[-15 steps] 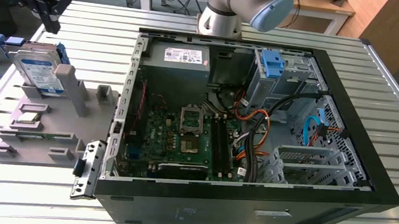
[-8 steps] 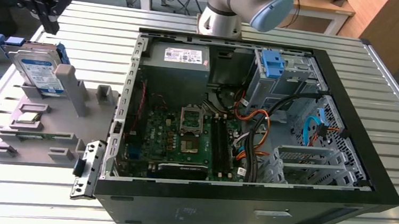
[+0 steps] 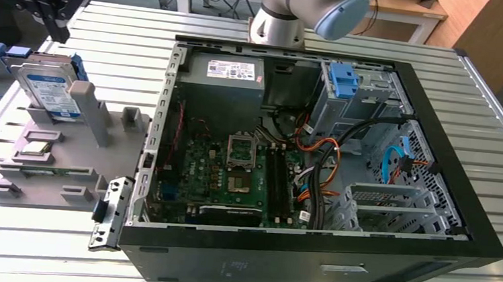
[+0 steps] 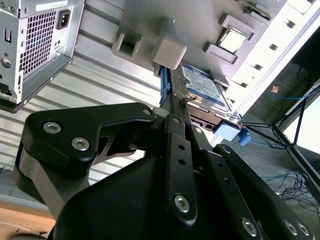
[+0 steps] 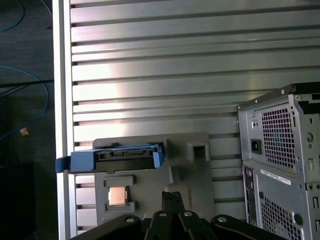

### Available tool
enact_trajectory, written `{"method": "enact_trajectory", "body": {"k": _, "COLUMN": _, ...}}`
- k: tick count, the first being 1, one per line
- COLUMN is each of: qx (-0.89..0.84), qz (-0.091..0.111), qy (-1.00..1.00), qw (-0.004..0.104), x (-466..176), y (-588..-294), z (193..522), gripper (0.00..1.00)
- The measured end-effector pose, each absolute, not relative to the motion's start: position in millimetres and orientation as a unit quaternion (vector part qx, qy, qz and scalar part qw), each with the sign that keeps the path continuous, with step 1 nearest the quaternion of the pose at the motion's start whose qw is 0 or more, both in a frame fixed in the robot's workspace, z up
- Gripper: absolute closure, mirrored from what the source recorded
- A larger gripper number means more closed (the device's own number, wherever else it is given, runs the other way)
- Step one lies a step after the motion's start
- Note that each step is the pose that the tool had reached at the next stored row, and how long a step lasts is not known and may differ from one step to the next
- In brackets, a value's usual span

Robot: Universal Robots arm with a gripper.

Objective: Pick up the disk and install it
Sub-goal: 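Reach for the disk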

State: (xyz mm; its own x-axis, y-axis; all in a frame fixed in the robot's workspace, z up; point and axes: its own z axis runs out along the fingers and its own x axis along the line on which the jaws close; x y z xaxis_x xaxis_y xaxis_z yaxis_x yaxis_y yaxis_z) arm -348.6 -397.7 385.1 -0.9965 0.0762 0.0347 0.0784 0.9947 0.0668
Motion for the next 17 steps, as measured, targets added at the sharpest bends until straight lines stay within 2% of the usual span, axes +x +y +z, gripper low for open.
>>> {"method": "enact_trajectory", "body": {"k": 17, "qx": -0.039, "qz": -0.034, "qy": -0.999, "qw": 0.016, "x": -359.0, "y": -396.2, "z": 379.3, "gripper": 0.89}}
